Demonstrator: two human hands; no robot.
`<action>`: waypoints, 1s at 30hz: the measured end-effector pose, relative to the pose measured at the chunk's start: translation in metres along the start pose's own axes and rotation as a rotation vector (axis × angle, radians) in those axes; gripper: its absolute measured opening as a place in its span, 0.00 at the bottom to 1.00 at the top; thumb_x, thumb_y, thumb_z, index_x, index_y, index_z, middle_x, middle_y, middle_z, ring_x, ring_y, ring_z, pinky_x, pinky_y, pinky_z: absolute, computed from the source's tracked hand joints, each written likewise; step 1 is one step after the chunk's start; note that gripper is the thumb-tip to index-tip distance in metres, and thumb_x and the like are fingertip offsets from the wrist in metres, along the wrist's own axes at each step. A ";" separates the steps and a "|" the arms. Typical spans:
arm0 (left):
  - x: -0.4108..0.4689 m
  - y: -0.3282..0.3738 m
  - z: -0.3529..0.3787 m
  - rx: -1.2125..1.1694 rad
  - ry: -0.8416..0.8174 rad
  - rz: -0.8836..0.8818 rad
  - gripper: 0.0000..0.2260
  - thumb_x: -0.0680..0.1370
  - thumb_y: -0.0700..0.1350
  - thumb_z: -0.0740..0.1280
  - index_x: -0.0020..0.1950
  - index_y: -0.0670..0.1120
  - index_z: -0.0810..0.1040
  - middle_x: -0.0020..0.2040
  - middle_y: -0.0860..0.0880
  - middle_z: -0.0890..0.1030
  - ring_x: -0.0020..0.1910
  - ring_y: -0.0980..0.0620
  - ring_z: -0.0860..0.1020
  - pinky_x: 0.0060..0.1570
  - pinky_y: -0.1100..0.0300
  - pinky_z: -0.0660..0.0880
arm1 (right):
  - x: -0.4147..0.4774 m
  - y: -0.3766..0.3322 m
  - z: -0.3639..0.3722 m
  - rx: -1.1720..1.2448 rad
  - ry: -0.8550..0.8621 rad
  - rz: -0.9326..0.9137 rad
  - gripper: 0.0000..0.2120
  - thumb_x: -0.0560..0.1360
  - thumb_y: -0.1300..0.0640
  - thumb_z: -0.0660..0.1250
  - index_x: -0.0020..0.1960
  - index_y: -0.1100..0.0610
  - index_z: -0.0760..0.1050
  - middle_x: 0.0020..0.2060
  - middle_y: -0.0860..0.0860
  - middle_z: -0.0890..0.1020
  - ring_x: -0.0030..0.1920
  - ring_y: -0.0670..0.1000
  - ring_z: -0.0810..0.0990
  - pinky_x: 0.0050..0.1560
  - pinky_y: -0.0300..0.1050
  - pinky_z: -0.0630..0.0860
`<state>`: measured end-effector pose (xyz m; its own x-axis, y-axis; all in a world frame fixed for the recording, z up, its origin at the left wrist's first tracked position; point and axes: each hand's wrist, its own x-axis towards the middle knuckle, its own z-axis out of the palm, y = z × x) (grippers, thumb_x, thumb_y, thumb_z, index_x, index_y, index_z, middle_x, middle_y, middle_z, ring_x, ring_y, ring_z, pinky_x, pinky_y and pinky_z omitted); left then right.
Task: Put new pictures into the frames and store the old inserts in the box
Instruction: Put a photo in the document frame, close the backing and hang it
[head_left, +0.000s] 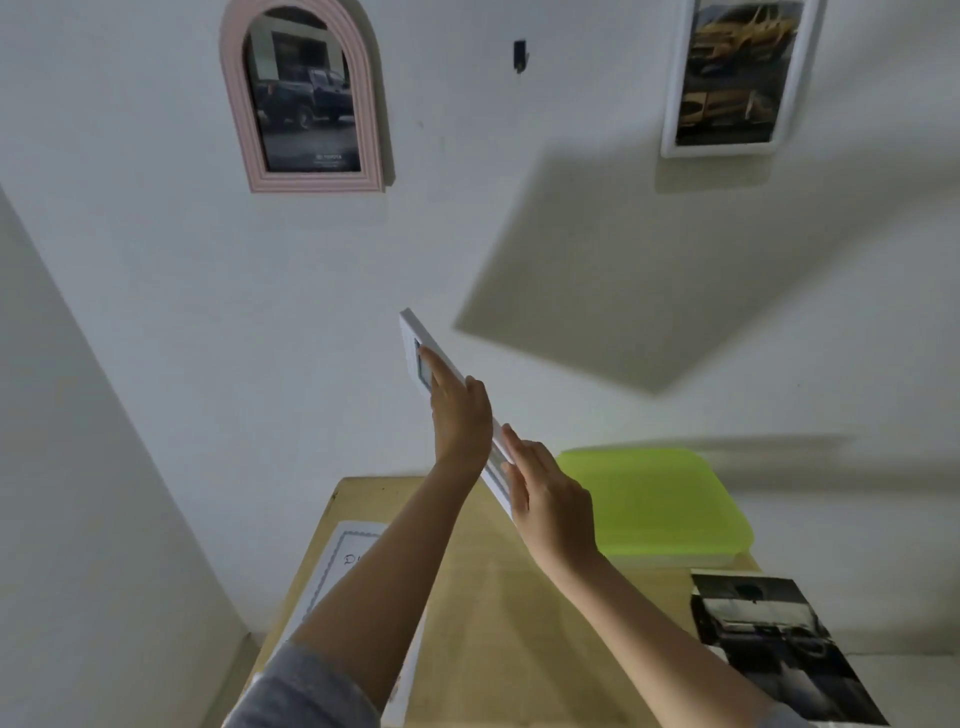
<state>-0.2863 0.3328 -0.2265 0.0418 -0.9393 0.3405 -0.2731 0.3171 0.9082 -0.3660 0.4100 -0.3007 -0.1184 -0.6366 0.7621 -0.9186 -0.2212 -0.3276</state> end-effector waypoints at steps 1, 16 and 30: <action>0.006 -0.009 -0.010 -0.012 0.030 -0.035 0.29 0.80 0.42 0.53 0.76 0.49 0.39 0.67 0.34 0.68 0.59 0.36 0.74 0.56 0.45 0.74 | -0.003 -0.010 0.010 0.023 -0.031 -0.005 0.19 0.76 0.55 0.56 0.67 0.52 0.69 0.50 0.45 0.81 0.30 0.48 0.80 0.22 0.42 0.73; 0.035 -0.172 -0.159 -0.253 0.062 -0.281 0.16 0.78 0.36 0.57 0.58 0.53 0.75 0.43 0.53 0.84 0.38 0.54 0.81 0.41 0.59 0.80 | -0.054 -0.043 0.139 0.479 -0.306 0.448 0.11 0.76 0.61 0.62 0.57 0.58 0.78 0.51 0.51 0.83 0.49 0.46 0.81 0.53 0.39 0.77; -0.003 -0.263 -0.125 -0.491 -0.147 -0.663 0.16 0.80 0.41 0.59 0.68 0.47 0.69 0.52 0.51 0.81 0.44 0.54 0.80 0.43 0.58 0.78 | -0.116 0.019 0.156 0.689 -0.262 1.227 0.17 0.77 0.64 0.61 0.64 0.53 0.72 0.37 0.52 0.78 0.37 0.50 0.77 0.37 0.40 0.73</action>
<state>-0.0945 0.2687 -0.4365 -0.0890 -0.9478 -0.3061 0.2144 -0.3184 0.9234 -0.3113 0.3644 -0.4819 -0.5479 -0.7829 -0.2948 0.0845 0.2988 -0.9506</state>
